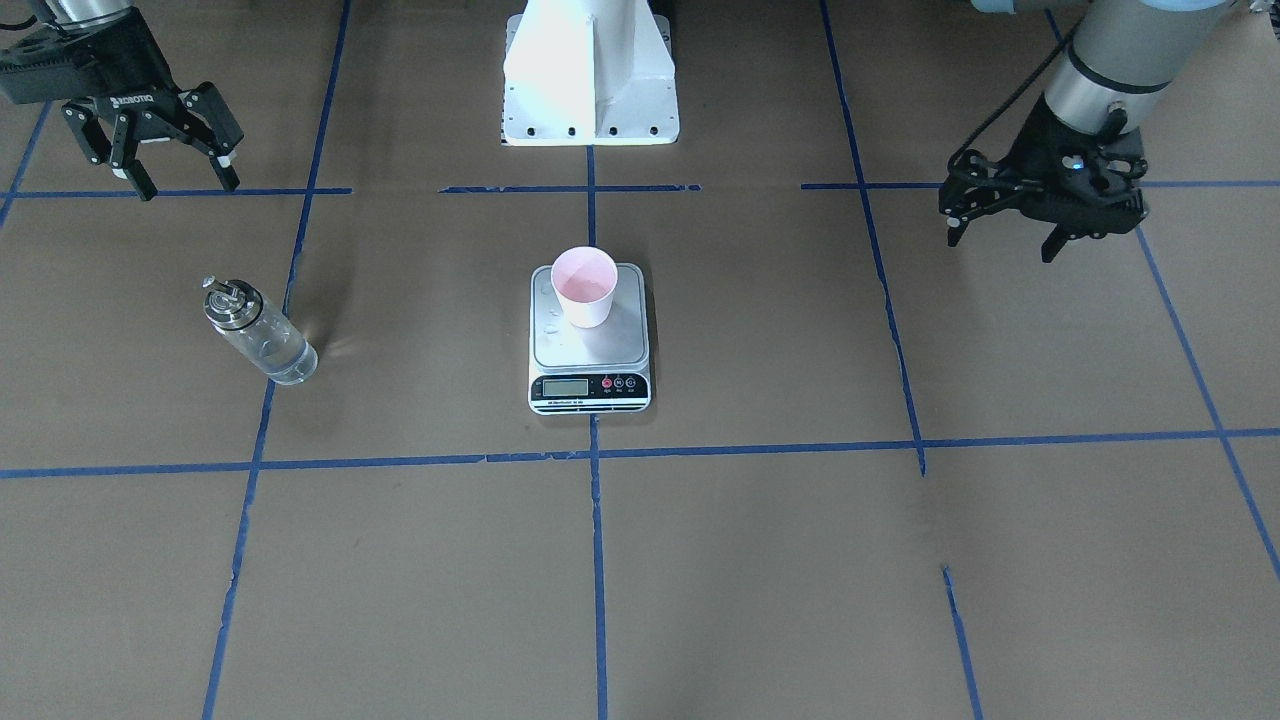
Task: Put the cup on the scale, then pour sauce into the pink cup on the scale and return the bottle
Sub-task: 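Grasp the glass spout bottle with the right gripper and lift it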
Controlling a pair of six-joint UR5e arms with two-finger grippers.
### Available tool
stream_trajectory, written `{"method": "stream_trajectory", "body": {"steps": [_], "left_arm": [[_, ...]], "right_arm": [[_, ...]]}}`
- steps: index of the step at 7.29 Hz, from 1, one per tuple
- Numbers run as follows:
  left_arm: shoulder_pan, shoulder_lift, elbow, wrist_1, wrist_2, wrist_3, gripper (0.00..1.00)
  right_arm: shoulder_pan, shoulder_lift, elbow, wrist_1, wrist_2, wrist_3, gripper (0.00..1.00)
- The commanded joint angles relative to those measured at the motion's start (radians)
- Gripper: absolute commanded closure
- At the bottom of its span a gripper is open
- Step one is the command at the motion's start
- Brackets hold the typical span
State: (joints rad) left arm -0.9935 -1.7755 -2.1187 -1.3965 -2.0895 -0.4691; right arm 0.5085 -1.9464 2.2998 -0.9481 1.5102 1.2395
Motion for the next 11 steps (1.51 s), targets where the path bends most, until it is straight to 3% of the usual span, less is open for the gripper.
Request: {"method": "stream_trajectory", "body": {"steps": [1, 2, 3, 6, 8, 11], "left_arm": [[-0.056, 0.060, 0.005, -0.004, 0.002, 0.142, 0.00], [-0.066, 0.086, 0.011, -0.033, 0.003, 0.167, 0.00], [-0.095, 0.158, 0.017, -0.115, 0.002, 0.241, 0.00], [-0.186, 0.247, 0.091, -0.244, 0.009, 0.417, 0.00], [-0.314, 0.301, 0.223, -0.395, -0.003, 0.638, 0.00], [-0.387, 0.281, 0.313, -0.400, -0.057, 0.695, 0.00]], "right_arm": [[-0.161, -0.002, -0.048, 0.052, -0.234, 0.056, 0.00], [-0.256, 0.004, -0.080, 0.052, -0.413, 0.093, 0.00], [-0.318, 0.009, -0.114, 0.055, -0.533, 0.109, 0.00], [-0.329, 0.058, -0.259, 0.220, -0.632, 0.074, 0.00], [-0.329, 0.081, -0.328, 0.316, -0.676, -0.024, 0.00], [-0.329, 0.156, -0.405, 0.319, -0.723, -0.026, 0.00]]}}
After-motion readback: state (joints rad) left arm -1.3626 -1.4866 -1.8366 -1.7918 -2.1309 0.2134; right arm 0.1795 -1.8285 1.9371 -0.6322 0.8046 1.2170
